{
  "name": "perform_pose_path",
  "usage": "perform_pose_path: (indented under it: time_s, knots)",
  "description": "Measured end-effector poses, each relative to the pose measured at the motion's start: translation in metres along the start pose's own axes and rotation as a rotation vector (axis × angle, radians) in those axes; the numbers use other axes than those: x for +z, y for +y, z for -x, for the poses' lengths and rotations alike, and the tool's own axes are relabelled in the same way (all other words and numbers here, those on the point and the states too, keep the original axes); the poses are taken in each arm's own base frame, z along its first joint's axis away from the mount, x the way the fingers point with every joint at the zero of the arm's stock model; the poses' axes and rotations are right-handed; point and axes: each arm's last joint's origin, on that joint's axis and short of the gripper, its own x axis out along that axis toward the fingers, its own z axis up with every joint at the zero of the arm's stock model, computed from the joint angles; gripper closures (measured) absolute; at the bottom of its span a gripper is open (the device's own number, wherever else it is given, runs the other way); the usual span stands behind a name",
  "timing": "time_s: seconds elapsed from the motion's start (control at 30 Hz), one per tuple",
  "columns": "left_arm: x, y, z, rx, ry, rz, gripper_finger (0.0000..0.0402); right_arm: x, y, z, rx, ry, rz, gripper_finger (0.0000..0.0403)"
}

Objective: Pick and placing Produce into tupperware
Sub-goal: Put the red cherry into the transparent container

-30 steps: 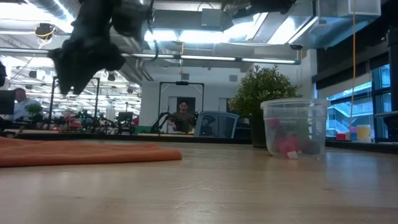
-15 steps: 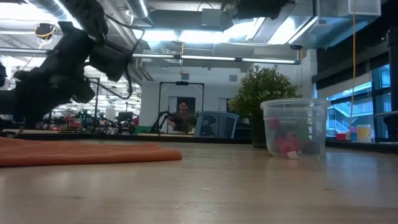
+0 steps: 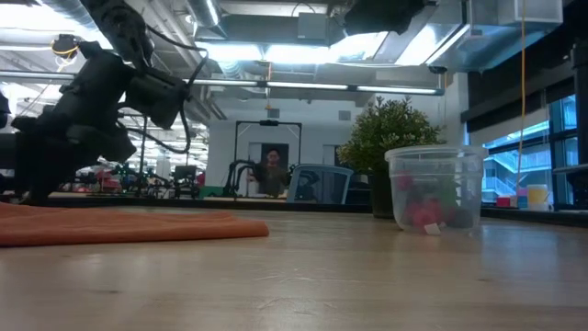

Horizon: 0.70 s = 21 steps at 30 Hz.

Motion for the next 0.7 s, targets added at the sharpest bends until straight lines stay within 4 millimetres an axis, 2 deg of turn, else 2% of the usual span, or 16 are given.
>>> perform_pose_path:
  time_s: [0.47, 0.7]
  knots:
    - [0.0028, -0.0011, -0.0007, 0.004, -0.05, 0.0, 0.0325, -0.0001, 0.0, 0.0, 0.0, 0.001, -0.002, 0.0201]
    - [0.0011, 0.0011, -0.0008, 0.028, -0.034, 0.006, 0.0364, 0.0, 0.0, 0.0001, 0.0, 0.0, -0.002, 0.0201]
